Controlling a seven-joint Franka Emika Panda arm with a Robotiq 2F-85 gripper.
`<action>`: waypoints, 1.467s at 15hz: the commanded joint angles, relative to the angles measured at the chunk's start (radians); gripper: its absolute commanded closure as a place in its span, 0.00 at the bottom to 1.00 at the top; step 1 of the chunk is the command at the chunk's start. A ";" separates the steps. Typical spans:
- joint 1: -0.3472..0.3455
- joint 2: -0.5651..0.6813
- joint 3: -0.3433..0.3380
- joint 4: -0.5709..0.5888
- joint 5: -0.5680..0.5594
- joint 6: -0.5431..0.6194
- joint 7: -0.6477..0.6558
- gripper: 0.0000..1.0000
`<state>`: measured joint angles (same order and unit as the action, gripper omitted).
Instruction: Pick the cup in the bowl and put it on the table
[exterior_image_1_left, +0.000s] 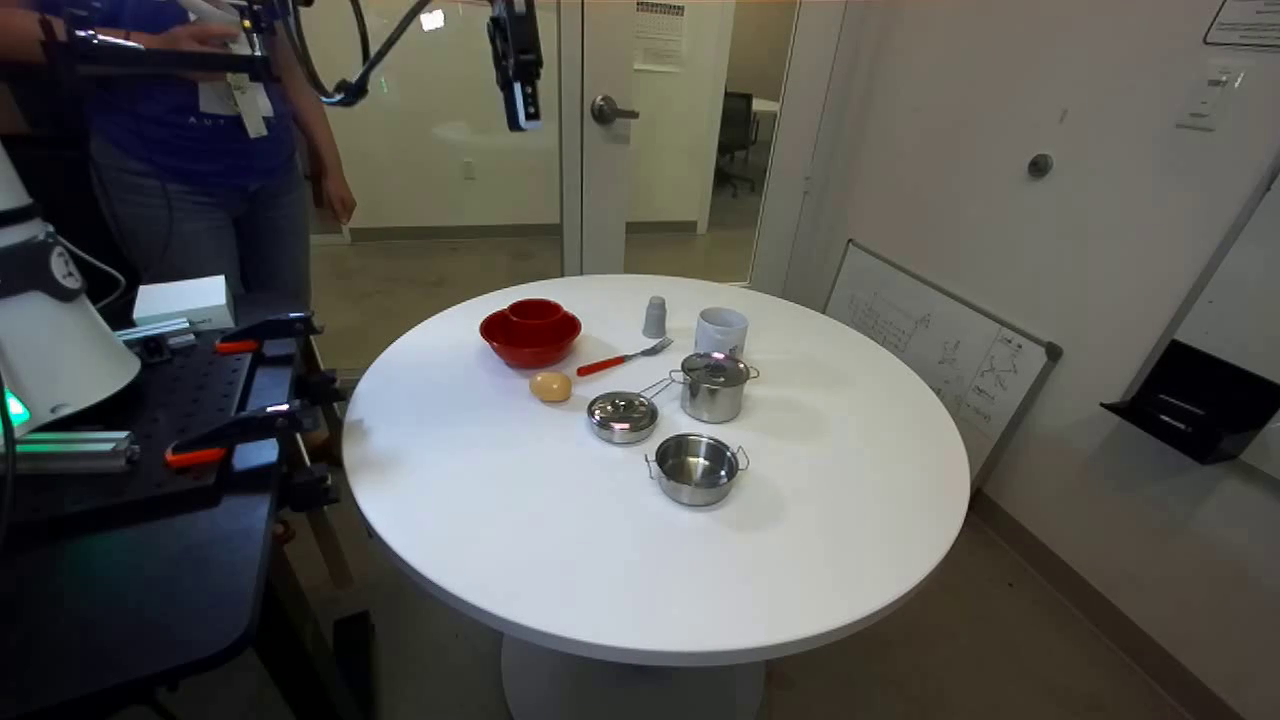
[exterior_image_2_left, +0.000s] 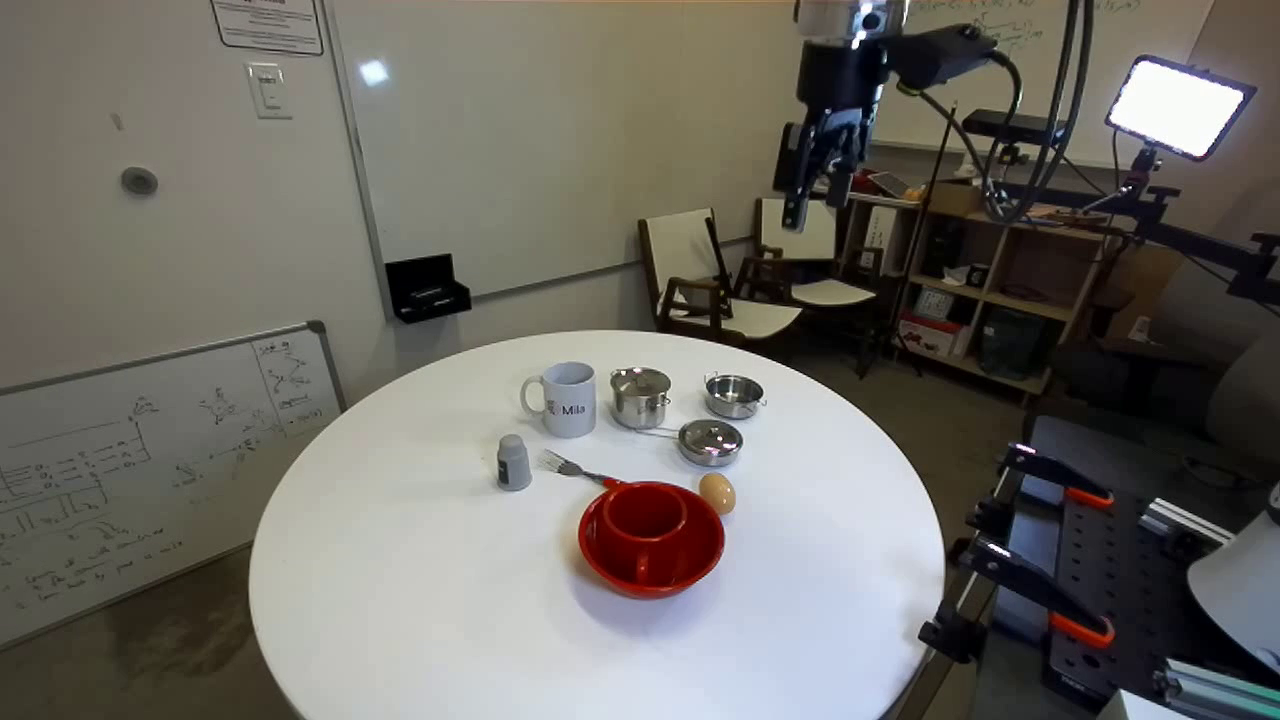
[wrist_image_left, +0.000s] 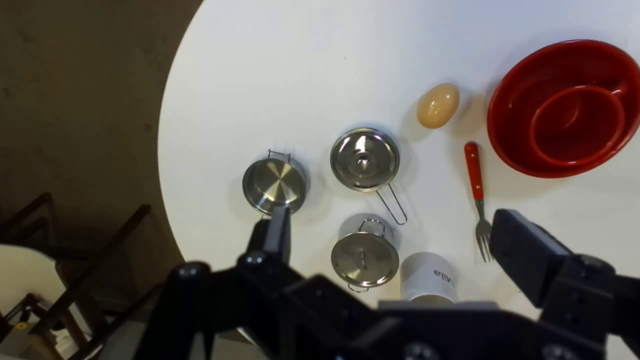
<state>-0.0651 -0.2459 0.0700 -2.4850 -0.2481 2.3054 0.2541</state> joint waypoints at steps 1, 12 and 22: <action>0.009 0.130 0.007 0.003 -0.002 0.090 0.086 0.00; 0.054 0.259 -0.030 0.006 0.264 0.142 -0.108 0.00; 0.137 0.511 0.025 0.104 0.287 0.300 -0.115 0.00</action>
<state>0.0381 0.1517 0.0792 -2.4545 0.0167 2.5543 0.1460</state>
